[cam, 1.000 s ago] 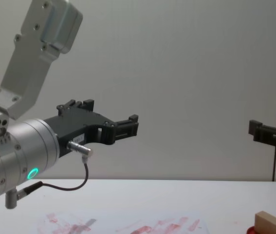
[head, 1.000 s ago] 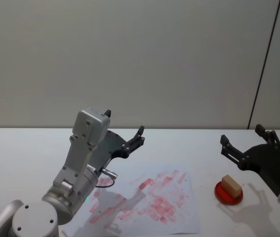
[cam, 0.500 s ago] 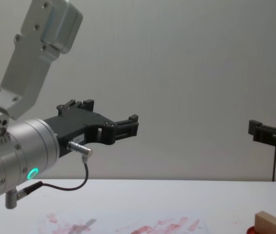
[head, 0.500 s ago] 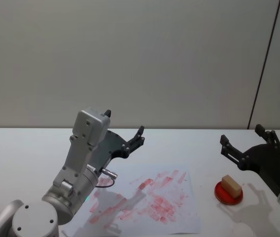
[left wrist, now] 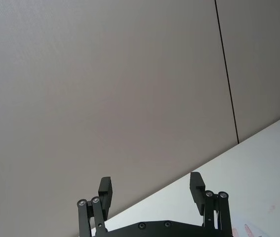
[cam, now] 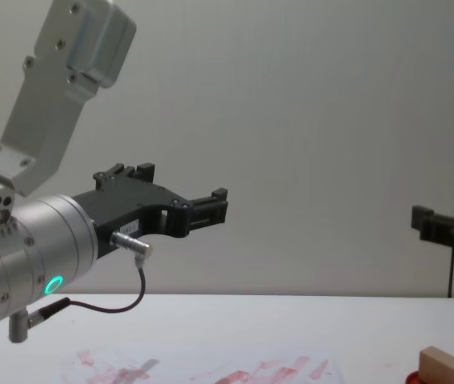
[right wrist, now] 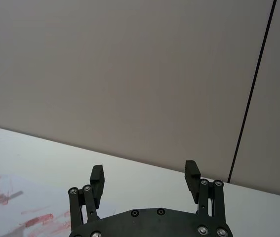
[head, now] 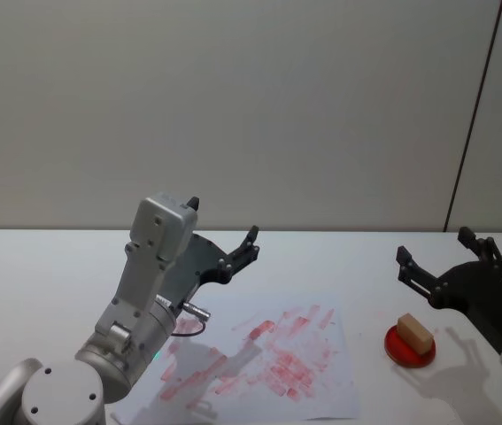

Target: Use the one hand to pick up the stamp and affix it onto the A4 paper.

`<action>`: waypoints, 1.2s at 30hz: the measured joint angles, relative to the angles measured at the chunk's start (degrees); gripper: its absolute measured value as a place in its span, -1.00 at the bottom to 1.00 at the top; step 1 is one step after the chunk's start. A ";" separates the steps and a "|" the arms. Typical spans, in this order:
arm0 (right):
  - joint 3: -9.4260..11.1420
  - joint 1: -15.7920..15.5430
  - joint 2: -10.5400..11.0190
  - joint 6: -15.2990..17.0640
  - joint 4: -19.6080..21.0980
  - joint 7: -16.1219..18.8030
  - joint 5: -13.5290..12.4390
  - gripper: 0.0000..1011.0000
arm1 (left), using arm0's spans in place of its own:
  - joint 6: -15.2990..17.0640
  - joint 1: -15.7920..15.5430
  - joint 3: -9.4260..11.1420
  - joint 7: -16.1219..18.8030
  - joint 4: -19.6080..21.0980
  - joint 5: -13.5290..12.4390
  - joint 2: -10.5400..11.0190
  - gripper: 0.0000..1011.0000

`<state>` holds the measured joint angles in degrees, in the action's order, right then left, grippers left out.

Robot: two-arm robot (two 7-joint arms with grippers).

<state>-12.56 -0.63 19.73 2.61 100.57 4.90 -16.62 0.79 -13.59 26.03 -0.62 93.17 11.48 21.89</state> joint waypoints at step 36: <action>1.29 1.41 2.72 5.45 -8.97 10.51 -0.05 0.98 | 0.00 0.00 0.00 0.00 0.00 0.00 0.00 0.98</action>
<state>-11.27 0.78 22.45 8.06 91.60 15.40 -16.67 0.80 -13.59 26.02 -0.62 93.18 11.48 21.90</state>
